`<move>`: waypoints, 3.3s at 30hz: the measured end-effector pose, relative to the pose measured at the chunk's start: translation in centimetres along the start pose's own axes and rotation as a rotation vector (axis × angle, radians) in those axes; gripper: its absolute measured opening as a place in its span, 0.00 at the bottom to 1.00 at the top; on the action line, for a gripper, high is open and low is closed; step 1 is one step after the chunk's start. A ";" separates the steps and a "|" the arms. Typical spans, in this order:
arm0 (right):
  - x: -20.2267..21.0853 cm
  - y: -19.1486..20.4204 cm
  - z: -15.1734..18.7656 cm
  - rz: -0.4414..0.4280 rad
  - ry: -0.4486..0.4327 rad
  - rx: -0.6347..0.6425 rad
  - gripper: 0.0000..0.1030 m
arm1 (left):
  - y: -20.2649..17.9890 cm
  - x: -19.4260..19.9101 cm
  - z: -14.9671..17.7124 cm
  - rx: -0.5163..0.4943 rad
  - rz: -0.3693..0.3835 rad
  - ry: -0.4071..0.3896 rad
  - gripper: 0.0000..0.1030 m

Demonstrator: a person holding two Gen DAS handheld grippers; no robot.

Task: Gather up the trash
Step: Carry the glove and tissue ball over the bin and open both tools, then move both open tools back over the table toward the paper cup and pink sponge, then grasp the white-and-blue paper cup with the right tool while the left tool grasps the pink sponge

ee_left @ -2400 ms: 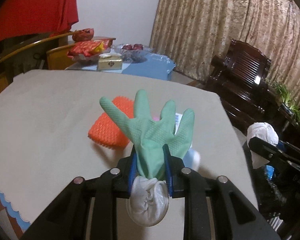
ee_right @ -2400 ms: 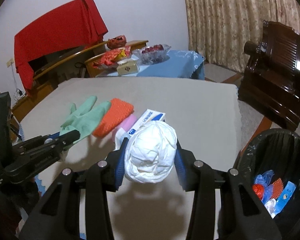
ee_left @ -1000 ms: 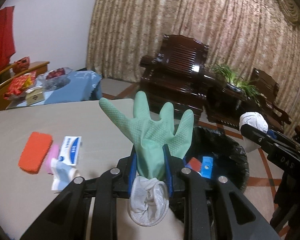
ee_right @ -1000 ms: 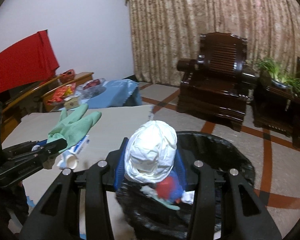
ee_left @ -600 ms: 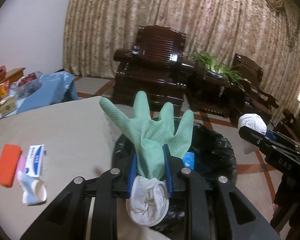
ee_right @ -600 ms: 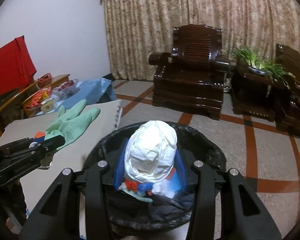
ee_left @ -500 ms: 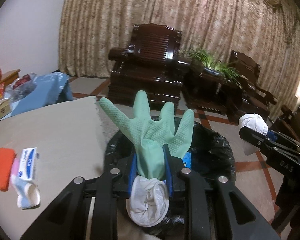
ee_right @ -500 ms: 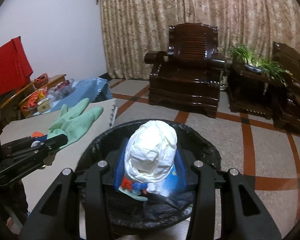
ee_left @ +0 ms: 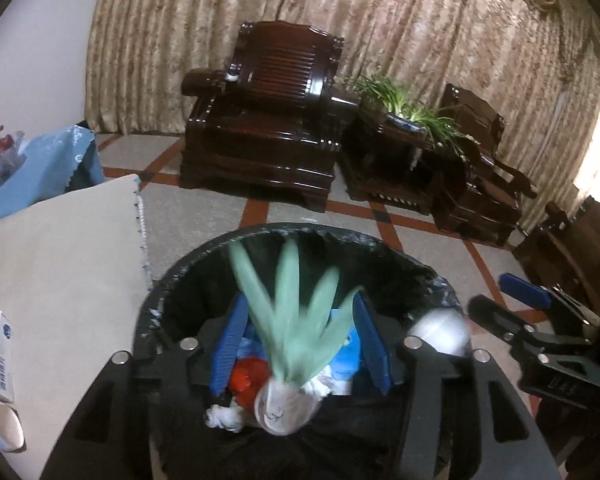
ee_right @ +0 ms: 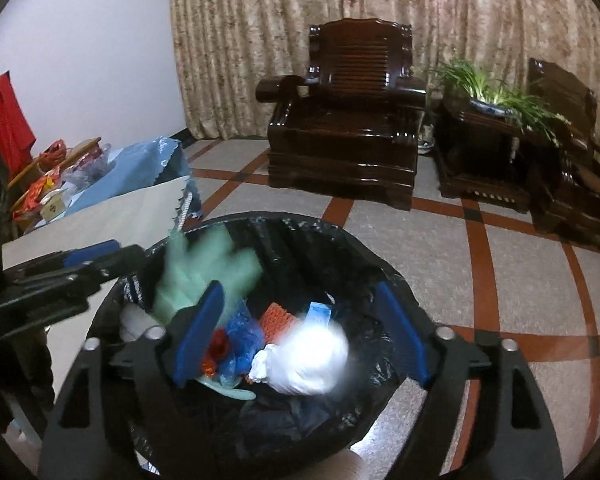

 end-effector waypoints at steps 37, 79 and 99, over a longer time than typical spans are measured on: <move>2.6 19.8 0.0 -0.308 -0.026 0.224 0.95 | 17.4 18.6 9.6 0.196 -0.463 -0.168 0.91; -8.2 46.0 7.3 -0.315 0.194 0.391 0.95 | 36.0 26.0 19.0 0.391 -0.668 -0.162 0.91; -7.8 41.0 7.0 -0.342 0.215 0.353 0.95 | 36.0 25.2 18.8 0.406 -0.658 -0.151 0.91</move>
Point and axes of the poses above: each gripper's, at about its wrist camera, not at the fingertips, and x roughly against the way its jaws point, y to its left, z to its underside, the point moved 2 cm from there along -x, roughly the way its jaws point, and after that the axes turned 4 degrees about x, right-handed, at the moved point
